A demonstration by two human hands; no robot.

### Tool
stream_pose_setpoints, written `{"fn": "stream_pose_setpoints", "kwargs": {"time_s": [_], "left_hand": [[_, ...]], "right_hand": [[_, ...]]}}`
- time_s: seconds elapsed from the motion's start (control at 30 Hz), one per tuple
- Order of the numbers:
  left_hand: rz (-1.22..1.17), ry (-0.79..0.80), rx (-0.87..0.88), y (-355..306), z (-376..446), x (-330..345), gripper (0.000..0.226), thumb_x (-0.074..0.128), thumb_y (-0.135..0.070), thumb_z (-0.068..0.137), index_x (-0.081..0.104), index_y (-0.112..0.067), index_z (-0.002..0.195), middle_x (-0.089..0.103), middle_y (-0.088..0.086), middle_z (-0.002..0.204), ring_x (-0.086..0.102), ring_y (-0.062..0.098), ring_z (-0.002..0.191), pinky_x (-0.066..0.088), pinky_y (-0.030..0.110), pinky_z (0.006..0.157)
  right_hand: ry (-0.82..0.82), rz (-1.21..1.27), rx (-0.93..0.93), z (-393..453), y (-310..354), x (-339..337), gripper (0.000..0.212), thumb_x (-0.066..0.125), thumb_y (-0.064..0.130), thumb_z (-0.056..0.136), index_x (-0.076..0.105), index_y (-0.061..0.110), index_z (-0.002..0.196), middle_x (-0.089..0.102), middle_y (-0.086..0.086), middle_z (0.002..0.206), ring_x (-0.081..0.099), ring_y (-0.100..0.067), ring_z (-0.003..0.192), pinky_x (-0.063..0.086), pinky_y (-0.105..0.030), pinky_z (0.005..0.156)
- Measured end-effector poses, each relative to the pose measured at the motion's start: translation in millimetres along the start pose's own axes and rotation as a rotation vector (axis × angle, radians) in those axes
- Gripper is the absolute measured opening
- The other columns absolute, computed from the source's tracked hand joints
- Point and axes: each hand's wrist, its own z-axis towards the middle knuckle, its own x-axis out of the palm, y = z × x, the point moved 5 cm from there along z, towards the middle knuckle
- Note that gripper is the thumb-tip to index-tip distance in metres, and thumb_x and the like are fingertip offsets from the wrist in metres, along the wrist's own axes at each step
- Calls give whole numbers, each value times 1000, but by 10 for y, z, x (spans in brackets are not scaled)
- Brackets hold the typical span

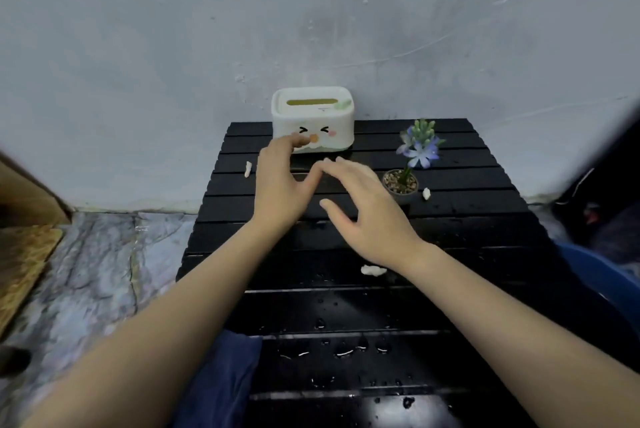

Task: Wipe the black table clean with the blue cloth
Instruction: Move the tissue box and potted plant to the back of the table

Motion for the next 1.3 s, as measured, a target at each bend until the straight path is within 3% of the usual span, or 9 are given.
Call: {"fn": "stream_pose_setpoints", "kwargs": {"time_s": [0.07, 0.17, 0.3, 0.4, 0.53, 0.63, 0.77, 1.0, 1.3], "left_hand": [[12, 56, 65, -129, -115, 88, 33, 70, -30, 87, 60, -22, 117, 63, -9, 117, 53, 10, 110, 34, 15, 94], [102, 183, 124, -230, -204, 265, 33, 67, -29, 89, 62, -21, 121, 62, -4, 120, 53, 17, 112, 37, 24, 98], [237, 406, 63, -210, -299, 522, 50, 60, -38, 95, 50, -22, 141, 50, 6, 144, 43, 26, 135, 39, 45, 111], [346, 518, 41, -153, -365, 663, 59, 55, -44, 97, 40, -21, 150, 37, 13, 157, 29, 32, 148, 28, 47, 119], [462, 594, 5, -36, -417, 764, 60, 48, -50, 98, 39, -22, 151, 34, 14, 159, 28, 34, 148, 24, 47, 121], [510, 590, 6, 2, -404, 791, 55, 45, -54, 98, 46, -25, 144, 42, 9, 153, 35, 32, 142, 28, 45, 116], [532, 555, 28, -17, -314, 816, 48, 48, -56, 94, 55, -26, 131, 52, 3, 138, 46, 29, 126, 37, 45, 104], [529, 517, 38, -24, -227, 853, 40, 50, -54, 93, 58, -24, 118, 56, 0, 125, 48, 28, 114, 44, 41, 94], [590, 478, 73, 4, -247, 903, 40, 44, -54, 93, 57, -24, 116, 56, 0, 122, 49, 27, 110, 45, 40, 90]], "right_hand": [[-35, -143, -49, -299, -26, -118, 40, 61, 22, 96, 57, 16, 135, 63, 0, 121, 53, -20, 120, 43, -32, 102], [-115, -394, 41, -574, -221, -287, 29, 65, 23, 92, 67, 19, 120, 55, 0, 96, 50, -22, 91, 46, -39, 81], [-63, -527, 297, -593, -583, -413, 43, 66, 34, 89, 58, 32, 131, 46, -12, 124, 41, -31, 115, 43, -46, 96], [35, -497, 342, -466, -768, -378, 53, 63, 35, 93, 47, 37, 143, 26, -22, 152, 22, -38, 141, 29, -52, 113], [93, -403, 363, -290, -924, -312, 54, 61, 33, 95, 43, 36, 146, 33, -18, 149, 25, -36, 139, 26, -46, 115], [71, -359, 351, -196, -976, -288, 46, 63, 23, 91, 52, 31, 135, 45, -12, 130, 40, -32, 120, 40, -42, 102], [63, -309, 340, -63, -1053, -252, 42, 62, 16, 85, 52, 29, 124, 45, -10, 118, 36, -29, 109, 44, -39, 88], [-59, -256, 407, 558, -1440, -294, 41, 61, 12, 87, 53, 23, 125, 49, -17, 113, 39, -35, 111, 45, -43, 90], [12, -265, 428, 1096, -1868, -126, 41, 60, 14, 89, 54, 23, 128, 40, -18, 127, 37, -39, 121, 42, -43, 100]]}}
